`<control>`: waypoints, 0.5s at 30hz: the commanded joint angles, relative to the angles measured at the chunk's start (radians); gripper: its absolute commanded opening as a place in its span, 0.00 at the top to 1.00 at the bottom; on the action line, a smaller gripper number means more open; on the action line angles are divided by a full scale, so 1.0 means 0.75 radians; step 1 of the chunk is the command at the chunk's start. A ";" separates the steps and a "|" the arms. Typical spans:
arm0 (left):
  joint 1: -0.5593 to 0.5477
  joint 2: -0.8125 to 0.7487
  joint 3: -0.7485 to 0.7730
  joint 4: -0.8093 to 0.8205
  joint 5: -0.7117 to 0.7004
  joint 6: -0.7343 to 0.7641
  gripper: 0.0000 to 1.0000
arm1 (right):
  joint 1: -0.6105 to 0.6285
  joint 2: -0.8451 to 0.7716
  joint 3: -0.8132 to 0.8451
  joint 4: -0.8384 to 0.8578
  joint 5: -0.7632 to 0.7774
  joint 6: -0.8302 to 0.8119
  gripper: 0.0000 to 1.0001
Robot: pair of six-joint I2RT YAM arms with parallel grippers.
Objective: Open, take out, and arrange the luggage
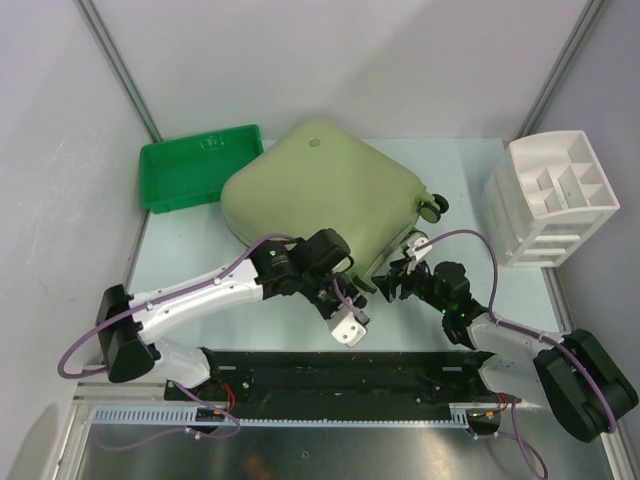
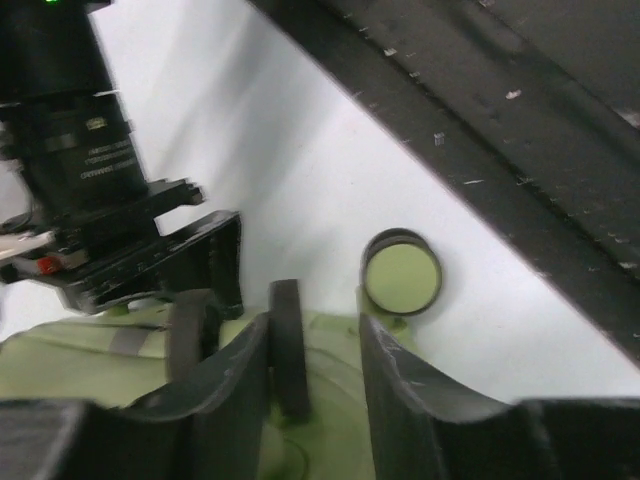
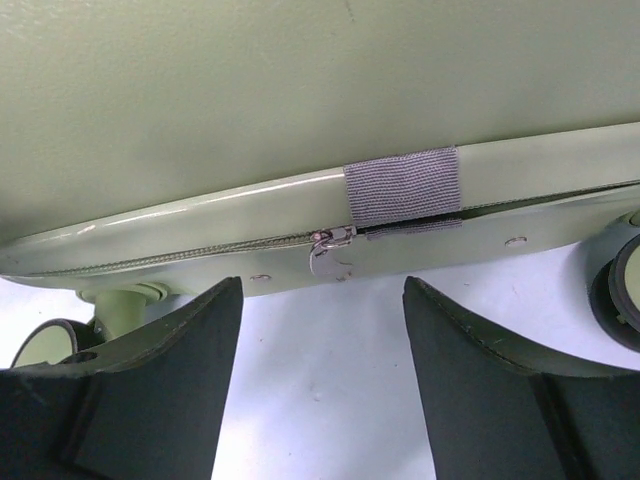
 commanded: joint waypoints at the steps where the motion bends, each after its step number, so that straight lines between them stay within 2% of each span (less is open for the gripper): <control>1: 0.083 -0.082 -0.048 -0.274 -0.121 0.018 0.39 | 0.016 0.026 0.009 0.113 0.052 -0.026 0.29; 3: 0.075 -0.116 -0.016 -0.274 -0.089 0.000 0.01 | 0.008 0.012 0.011 0.070 0.064 -0.026 0.29; 10: 0.012 -0.102 0.154 -0.272 -0.125 -0.149 0.00 | -0.052 -0.117 -0.001 -0.050 0.025 0.003 0.28; 15: -0.033 0.041 0.269 -0.254 -0.213 -0.192 0.00 | -0.054 -0.136 0.001 -0.075 0.021 0.013 0.26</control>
